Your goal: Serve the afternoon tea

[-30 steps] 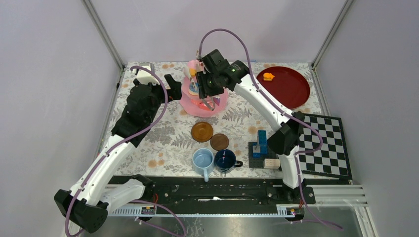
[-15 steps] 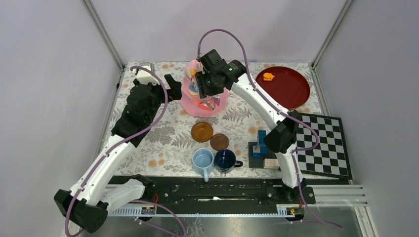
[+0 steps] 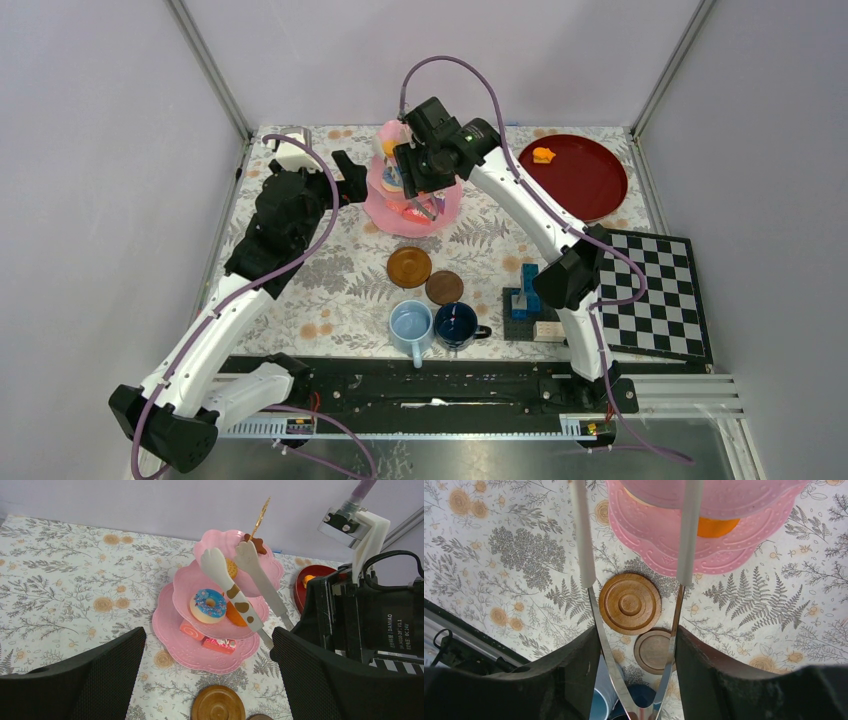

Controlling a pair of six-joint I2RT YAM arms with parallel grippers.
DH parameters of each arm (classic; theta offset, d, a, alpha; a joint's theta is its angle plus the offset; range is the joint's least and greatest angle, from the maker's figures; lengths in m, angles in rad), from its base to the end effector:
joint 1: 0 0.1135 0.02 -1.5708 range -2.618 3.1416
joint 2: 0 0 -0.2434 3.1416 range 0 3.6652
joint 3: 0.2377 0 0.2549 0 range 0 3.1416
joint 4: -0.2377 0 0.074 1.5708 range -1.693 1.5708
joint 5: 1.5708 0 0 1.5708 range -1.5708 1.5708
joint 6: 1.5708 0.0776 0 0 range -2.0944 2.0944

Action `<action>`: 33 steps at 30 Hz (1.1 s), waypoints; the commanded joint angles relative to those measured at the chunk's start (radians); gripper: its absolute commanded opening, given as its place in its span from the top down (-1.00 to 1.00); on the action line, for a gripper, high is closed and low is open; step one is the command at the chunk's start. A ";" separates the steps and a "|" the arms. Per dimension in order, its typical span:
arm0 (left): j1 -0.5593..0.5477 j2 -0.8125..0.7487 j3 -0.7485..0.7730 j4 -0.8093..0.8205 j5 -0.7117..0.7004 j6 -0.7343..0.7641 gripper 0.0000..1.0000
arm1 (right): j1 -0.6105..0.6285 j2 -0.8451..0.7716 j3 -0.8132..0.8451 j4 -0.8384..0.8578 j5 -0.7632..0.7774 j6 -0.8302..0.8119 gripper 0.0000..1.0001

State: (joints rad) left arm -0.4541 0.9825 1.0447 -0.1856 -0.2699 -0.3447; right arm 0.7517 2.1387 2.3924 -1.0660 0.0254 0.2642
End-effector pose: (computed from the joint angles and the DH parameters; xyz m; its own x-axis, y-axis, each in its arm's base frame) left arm 0.2572 -0.1025 0.3730 -0.1666 -0.2811 -0.9451 0.1367 0.9427 -0.3044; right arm 0.3519 0.3263 0.3289 -0.6868 -0.2847 -0.6688 -0.5082 0.8459 0.1618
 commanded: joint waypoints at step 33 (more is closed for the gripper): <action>-0.004 -0.005 -0.004 0.051 0.029 -0.014 -0.98 | -0.344 -0.686 -0.833 0.203 0.167 -0.031 0.14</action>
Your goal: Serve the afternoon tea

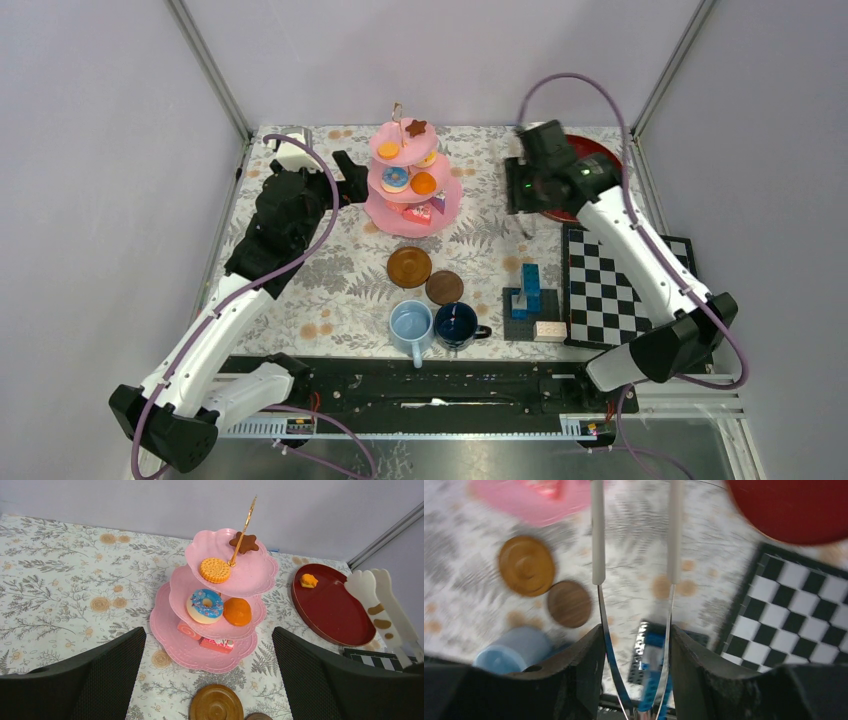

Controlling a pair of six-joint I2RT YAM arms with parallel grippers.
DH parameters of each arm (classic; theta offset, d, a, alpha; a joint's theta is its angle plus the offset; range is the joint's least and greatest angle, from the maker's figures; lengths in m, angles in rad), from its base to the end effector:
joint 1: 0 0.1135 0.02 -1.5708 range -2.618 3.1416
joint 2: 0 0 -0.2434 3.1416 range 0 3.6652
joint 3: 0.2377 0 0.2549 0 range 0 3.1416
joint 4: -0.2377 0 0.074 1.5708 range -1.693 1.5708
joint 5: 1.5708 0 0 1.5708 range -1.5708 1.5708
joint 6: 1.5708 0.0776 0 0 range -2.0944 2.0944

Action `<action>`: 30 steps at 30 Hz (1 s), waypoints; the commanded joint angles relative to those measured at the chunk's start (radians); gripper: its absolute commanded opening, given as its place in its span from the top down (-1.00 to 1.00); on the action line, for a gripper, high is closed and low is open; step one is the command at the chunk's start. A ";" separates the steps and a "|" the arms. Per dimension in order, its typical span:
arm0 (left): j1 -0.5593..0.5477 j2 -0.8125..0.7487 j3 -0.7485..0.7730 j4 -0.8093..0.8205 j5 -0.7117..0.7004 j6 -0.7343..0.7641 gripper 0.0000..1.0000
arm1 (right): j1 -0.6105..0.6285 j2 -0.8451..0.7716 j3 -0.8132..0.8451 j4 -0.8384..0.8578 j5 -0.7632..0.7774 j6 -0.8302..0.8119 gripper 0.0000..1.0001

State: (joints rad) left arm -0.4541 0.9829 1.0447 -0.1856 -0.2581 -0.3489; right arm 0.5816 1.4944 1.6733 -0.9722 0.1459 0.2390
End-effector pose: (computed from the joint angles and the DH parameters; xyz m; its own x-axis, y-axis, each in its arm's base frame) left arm 0.2571 -0.1035 0.3728 -0.1715 -0.2841 -0.9433 0.1467 0.9395 -0.3096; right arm 0.2905 0.1775 0.3519 -0.6871 -0.1714 -0.7061 -0.3043 0.9503 0.0654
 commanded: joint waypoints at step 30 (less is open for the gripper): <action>-0.065 0.005 -0.005 0.050 -0.011 0.004 -0.98 | -0.566 0.626 0.224 0.252 -0.213 -0.189 -0.21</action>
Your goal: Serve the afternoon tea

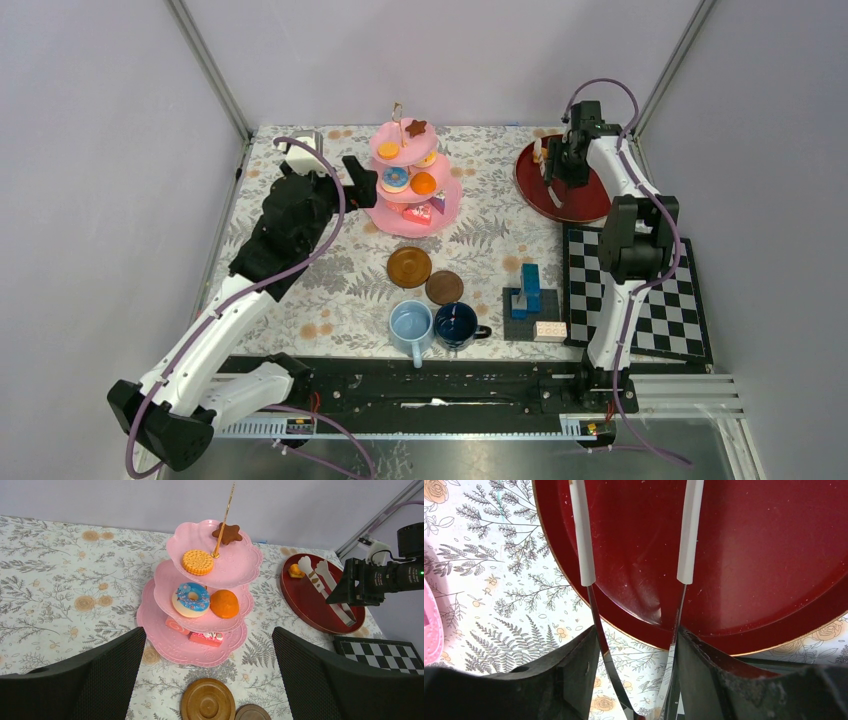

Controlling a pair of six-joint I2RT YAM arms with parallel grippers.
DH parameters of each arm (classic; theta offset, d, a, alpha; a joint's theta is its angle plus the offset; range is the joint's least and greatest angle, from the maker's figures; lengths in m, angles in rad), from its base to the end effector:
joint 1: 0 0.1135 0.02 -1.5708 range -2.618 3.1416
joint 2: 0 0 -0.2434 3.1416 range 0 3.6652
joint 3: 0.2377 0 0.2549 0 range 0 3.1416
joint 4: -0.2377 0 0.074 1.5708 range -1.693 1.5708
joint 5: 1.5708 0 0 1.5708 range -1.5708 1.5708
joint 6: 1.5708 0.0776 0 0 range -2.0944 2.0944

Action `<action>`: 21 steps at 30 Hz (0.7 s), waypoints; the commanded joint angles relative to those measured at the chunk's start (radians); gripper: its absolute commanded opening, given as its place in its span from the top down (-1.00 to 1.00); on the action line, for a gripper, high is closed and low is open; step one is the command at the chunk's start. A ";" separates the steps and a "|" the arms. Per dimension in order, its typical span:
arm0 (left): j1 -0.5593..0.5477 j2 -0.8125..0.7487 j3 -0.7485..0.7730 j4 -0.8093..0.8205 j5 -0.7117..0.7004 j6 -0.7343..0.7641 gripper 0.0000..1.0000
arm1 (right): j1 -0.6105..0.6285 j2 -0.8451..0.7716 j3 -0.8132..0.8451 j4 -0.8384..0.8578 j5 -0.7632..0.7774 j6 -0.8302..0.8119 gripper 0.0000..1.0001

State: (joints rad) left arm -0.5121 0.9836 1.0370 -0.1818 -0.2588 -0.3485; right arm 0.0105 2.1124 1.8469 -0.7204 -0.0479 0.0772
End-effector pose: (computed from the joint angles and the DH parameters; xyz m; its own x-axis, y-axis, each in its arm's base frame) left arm 0.2513 -0.1185 0.3702 -0.1911 -0.2713 -0.9433 0.1992 0.9304 -0.3079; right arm 0.4839 0.0088 0.1887 -0.8341 0.0683 -0.5474 0.0275 0.9962 0.0824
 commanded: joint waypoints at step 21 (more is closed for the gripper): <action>-0.008 0.027 0.003 0.045 -0.007 0.003 -0.98 | 0.005 0.108 0.136 -0.017 -0.012 -0.042 -0.23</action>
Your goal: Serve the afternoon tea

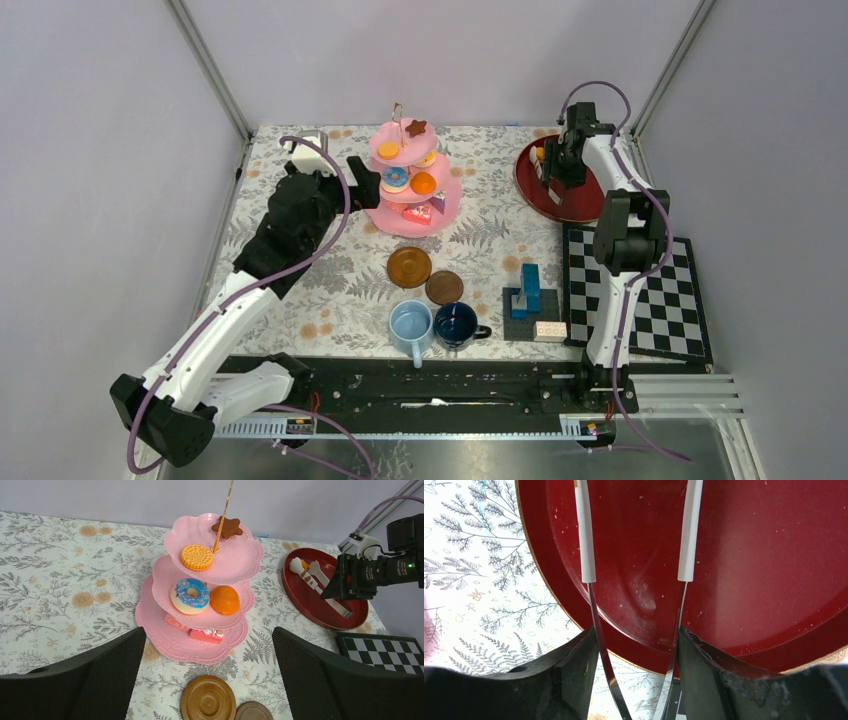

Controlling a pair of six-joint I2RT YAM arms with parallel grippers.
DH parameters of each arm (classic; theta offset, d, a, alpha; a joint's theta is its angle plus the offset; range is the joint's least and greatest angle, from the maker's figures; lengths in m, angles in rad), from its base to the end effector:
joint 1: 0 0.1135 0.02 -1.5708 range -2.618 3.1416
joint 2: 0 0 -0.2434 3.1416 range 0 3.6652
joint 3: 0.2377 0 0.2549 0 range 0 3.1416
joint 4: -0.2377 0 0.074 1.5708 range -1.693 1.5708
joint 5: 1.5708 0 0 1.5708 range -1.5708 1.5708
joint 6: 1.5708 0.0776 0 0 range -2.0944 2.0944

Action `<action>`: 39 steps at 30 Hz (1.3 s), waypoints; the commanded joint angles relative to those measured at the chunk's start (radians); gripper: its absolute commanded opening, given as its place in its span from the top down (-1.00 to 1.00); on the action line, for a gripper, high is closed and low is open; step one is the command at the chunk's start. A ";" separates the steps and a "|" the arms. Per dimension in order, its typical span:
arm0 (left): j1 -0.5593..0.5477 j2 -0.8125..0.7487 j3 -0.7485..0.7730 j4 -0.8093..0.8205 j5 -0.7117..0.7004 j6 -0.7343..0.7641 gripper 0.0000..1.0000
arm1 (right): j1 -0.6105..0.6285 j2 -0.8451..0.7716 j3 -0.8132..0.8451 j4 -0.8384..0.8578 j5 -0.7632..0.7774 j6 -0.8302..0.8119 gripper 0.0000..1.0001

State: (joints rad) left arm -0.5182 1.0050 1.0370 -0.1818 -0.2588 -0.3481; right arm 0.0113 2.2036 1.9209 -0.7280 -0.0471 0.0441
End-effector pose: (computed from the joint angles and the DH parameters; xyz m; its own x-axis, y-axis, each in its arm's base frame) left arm 0.2553 -0.1227 0.3646 -0.2102 -0.2597 -0.9425 0.1992 0.9325 -0.3014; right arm 0.4990 0.0093 0.1699 -0.8479 0.0345 -0.5290 0.0011 0.9980 0.0633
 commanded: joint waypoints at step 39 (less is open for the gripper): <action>0.000 0.005 -0.003 0.055 0.013 -0.009 -0.98 | 0.011 -0.405 -0.177 0.064 -0.122 0.104 0.25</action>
State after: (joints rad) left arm -0.5182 1.0164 1.0370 -0.1799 -0.2581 -0.3485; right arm 0.0109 1.9457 1.8347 -0.7113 -0.0700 0.1009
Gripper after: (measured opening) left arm 0.990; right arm 0.534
